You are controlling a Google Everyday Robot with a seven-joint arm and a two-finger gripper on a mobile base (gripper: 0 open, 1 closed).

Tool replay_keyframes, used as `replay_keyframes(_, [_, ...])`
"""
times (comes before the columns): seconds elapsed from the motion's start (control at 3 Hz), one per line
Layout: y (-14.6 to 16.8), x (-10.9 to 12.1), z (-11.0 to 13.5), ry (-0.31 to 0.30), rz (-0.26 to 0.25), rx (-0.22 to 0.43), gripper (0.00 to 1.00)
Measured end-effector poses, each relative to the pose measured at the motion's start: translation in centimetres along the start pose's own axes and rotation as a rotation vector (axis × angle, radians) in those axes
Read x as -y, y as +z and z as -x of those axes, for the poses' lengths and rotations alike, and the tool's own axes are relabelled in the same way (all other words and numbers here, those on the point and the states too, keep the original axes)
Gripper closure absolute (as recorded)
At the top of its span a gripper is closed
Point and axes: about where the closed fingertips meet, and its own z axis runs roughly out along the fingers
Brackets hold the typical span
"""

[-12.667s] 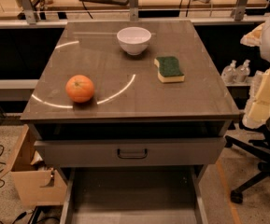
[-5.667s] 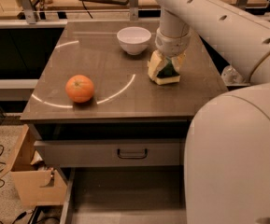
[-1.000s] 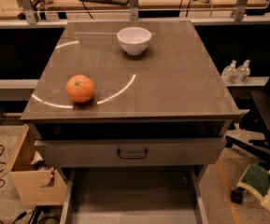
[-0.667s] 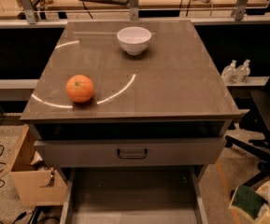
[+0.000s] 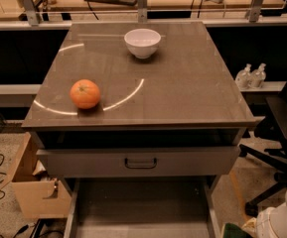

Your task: Place sponge into middle drawer

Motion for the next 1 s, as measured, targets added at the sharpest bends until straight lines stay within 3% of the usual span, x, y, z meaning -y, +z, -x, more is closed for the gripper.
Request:
replay_keyframes(0.67, [0.8,0.3,0.7,0.003,-0.008,-0.02,1.0])
replay_keyframes(1.0, [3.6,1.4,3.0,-0.008,-0.036,-0.038,1.0])
